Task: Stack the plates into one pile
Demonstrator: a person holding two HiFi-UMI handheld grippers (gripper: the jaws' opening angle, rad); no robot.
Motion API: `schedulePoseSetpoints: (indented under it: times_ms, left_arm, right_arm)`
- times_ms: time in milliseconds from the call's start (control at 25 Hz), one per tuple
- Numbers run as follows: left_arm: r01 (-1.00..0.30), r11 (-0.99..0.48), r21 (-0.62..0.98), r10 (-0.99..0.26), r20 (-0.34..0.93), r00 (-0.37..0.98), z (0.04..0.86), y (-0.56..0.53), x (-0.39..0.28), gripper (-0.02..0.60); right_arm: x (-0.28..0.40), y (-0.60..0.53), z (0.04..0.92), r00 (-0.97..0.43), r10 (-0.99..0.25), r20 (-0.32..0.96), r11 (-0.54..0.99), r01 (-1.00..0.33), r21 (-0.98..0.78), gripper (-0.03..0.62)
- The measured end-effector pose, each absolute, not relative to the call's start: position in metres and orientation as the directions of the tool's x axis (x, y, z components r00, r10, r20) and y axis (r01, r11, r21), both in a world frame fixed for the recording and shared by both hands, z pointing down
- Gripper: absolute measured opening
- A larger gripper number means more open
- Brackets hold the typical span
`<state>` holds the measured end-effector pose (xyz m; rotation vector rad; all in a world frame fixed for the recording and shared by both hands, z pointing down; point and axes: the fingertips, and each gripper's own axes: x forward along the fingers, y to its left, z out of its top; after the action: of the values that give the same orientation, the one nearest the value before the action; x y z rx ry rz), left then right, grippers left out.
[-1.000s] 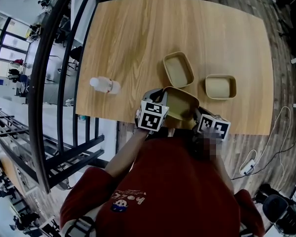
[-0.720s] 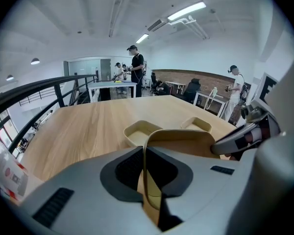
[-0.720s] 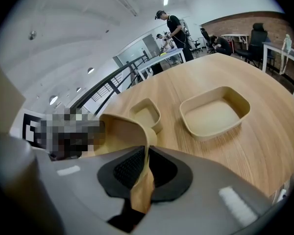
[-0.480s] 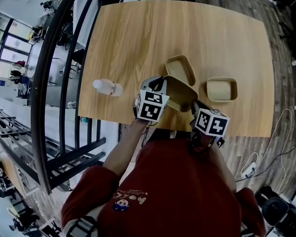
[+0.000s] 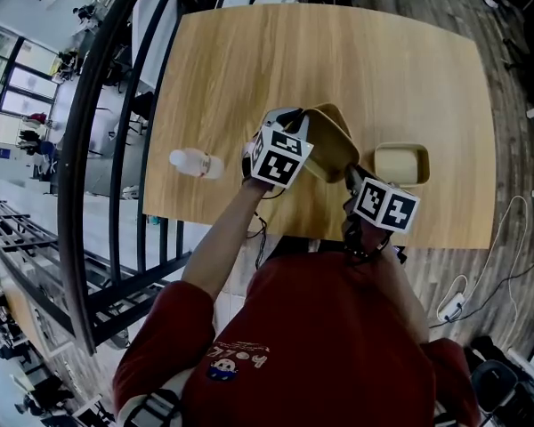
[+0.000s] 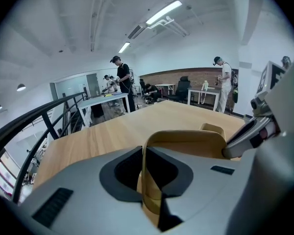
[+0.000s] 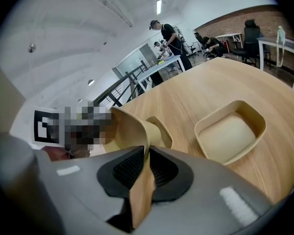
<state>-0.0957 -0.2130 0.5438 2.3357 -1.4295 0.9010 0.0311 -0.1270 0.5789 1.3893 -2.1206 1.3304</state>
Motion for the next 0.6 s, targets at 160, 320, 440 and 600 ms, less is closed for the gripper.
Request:
schedulePoseSetpoints:
  times_ms: [160,320,440,600]
  left_arm:
    - [-0.845,-0.524,-0.105,-0.682,0.646,0.342,0.55,-0.232,-0.09,0.029]
    - [-0.818,-0.567,-0.099,-0.646,0.669,0.367,0.56,-0.246,-0.084,0.029]
    - [-0.802,-0.59,-0.089,-0.619,0.688,0.379,0.568,-0.253,-0.081,0.029]
    - [-0.775,-0.627,-0.08,-0.575,0.719,0.391,0.579,-0.262,-0.076,0.029]
  right_arm:
    - [0.029,-0.136,0.583,-0.491,-0.585,0.645,0.073,-0.824,-0.561,0.049]
    - [0.03,-0.142,0.59,-0.479,-0.589,0.651,0.012,-0.81,-0.586,0.049]
    - [0.029,-0.145,0.597,-0.47,-0.582,0.664,-0.032,-0.803,-0.596,0.049]
    - [0.027,-0.148,0.606,-0.464,-0.571,0.677,-0.088,-0.786,-0.613,0.049]
